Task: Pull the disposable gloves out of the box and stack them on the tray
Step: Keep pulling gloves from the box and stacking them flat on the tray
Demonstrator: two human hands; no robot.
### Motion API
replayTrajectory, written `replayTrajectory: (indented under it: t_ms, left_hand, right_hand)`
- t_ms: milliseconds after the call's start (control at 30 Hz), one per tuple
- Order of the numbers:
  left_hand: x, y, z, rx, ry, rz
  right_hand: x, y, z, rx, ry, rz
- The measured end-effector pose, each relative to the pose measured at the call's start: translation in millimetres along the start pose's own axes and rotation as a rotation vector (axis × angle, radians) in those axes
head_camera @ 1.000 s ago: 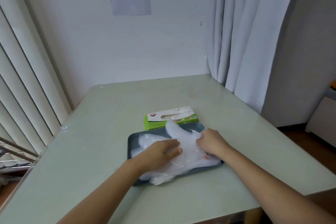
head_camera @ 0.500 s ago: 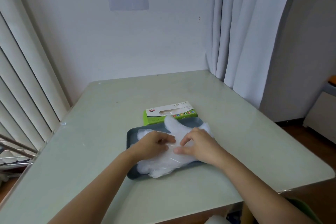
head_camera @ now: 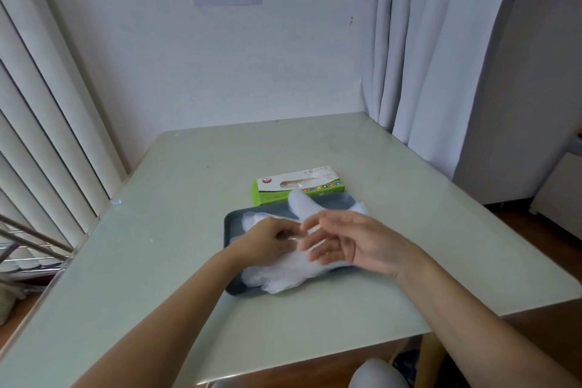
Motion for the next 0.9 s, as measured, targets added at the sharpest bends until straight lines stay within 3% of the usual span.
replayTrajectory:
  t_ms: [67,133,233,333,600,733,900]
  left_hand:
    - [-3,-1,2,-0.023,-0.017,-0.039]
    - [2,-2,7,-0.036,-0.044,-0.046]
    - [5,5,12,-0.074,-0.092,-0.089]
    - [1,8,15,0.036,-0.19,-0.102]
    - [-24,-13,1,0.211,-0.526,-0.264]
    - [-29,-18,4,0.225,-0.558,-0.261]
    - [-31,-20,7,0.208,-0.549,-0.244]
  right_hand:
    - [1,-1,-44,-0.256,0.29,-0.024]
    - [1,0,-72,-0.724,0.482,-0.011]
    - [2,16,-80,-1.075,0.462,0.056]
    - [2,27,-77,-1.125,0.375,0.101]
    - [-2,20,-63,-1.235,0.366,0.197]
    - [0,12,-26,-1.198,0.352,0.05]
    - [-5,20,32,-0.965,0.089,-0.034]
Point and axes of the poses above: each hand's wrist, its own x-axis towards the middle knuckle, its own z-axis out of the palm, y = z × x, the point moved 10 cm from there along x, towards the middle knuckle, and after that the axes turned 10 degrees about -x, right-handed, at the moved point
